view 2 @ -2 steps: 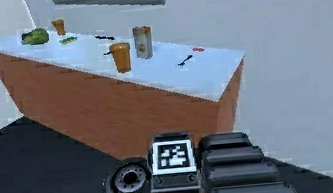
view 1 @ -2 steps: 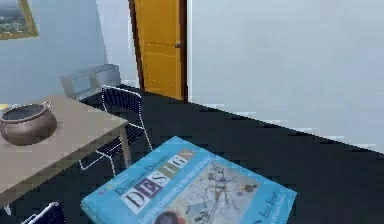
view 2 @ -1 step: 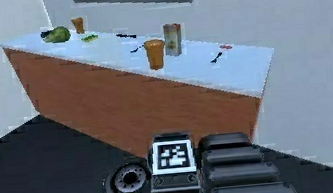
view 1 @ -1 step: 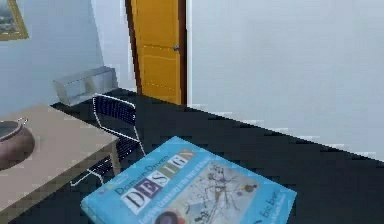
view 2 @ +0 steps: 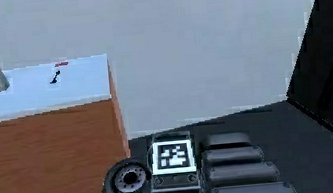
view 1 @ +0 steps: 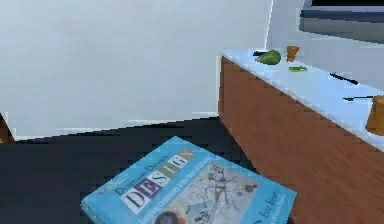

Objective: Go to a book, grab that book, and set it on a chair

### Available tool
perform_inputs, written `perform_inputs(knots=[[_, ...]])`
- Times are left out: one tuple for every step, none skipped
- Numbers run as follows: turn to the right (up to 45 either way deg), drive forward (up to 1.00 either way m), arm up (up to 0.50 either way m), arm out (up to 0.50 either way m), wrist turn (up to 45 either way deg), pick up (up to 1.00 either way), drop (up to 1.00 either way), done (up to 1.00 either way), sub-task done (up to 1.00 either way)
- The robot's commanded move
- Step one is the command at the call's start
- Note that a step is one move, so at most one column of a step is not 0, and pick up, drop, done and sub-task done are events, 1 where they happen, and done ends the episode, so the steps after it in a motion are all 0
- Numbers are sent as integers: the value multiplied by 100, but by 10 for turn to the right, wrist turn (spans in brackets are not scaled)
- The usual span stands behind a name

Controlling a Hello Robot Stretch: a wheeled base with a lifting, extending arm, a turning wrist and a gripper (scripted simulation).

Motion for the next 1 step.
perform_inputs(knots=[[450,0,0,0,0,0,0,0,0]])
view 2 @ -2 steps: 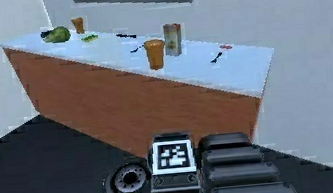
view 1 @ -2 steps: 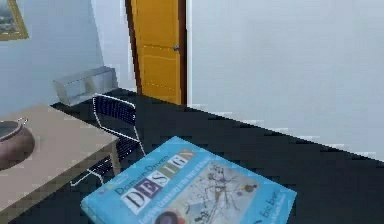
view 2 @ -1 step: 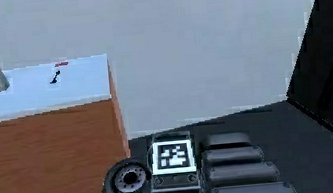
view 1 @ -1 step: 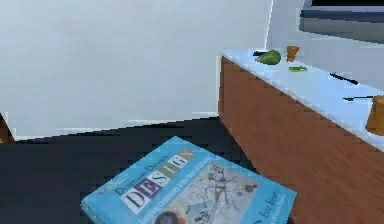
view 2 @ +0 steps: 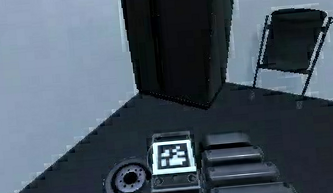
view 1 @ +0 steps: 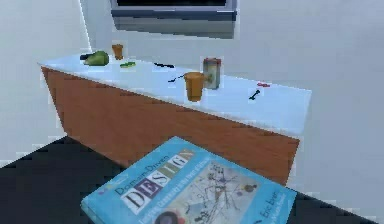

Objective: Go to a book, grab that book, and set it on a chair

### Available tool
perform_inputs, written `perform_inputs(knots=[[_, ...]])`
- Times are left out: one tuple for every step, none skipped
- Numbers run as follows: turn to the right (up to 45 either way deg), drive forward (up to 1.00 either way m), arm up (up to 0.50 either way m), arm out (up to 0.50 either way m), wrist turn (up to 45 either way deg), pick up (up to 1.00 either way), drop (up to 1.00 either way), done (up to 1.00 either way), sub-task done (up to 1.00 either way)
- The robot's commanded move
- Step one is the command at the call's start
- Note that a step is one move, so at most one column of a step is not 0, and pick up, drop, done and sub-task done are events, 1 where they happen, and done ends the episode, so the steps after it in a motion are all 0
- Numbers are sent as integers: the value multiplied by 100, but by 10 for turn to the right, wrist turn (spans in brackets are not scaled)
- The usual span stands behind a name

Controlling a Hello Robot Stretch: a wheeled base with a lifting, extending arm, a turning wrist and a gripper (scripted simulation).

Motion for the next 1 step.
perform_inputs(knots=[[450,0,0,0,0,0,0,0,0]])
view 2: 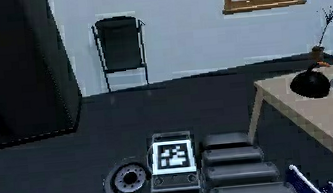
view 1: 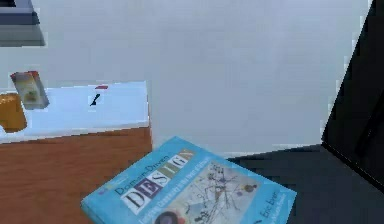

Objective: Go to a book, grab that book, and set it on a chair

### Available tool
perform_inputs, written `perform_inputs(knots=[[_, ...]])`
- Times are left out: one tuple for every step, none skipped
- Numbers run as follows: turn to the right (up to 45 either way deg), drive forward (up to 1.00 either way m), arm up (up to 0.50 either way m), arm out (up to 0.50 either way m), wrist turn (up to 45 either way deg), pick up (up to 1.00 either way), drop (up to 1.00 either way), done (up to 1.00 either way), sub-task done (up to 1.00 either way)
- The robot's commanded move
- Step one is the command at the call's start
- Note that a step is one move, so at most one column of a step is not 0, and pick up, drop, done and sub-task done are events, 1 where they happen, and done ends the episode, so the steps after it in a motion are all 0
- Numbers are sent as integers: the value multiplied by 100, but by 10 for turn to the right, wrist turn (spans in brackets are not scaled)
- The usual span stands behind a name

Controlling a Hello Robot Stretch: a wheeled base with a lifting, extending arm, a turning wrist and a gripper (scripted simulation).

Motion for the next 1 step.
perform_inputs(knots=[[90,0,0,0,0,0,0,0,0]])
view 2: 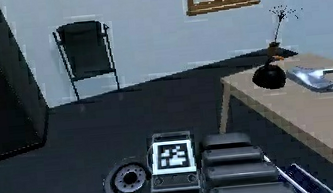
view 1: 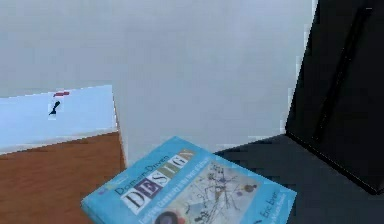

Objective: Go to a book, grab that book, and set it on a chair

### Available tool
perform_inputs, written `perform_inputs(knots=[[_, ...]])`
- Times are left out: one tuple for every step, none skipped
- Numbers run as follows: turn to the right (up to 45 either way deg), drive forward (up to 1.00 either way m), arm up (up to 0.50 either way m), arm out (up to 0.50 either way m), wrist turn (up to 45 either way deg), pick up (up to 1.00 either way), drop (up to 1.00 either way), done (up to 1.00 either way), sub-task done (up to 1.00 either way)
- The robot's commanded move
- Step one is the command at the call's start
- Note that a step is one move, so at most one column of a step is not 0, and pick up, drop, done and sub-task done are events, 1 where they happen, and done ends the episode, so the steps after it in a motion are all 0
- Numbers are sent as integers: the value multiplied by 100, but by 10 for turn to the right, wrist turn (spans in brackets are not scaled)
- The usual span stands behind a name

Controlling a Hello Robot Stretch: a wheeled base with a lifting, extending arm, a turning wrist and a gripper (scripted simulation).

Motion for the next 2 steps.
perform_inputs(knots=[[-450,0,0,0,0,0,0,0,0],[-450,0,0,0,0,0,0,0,0]])
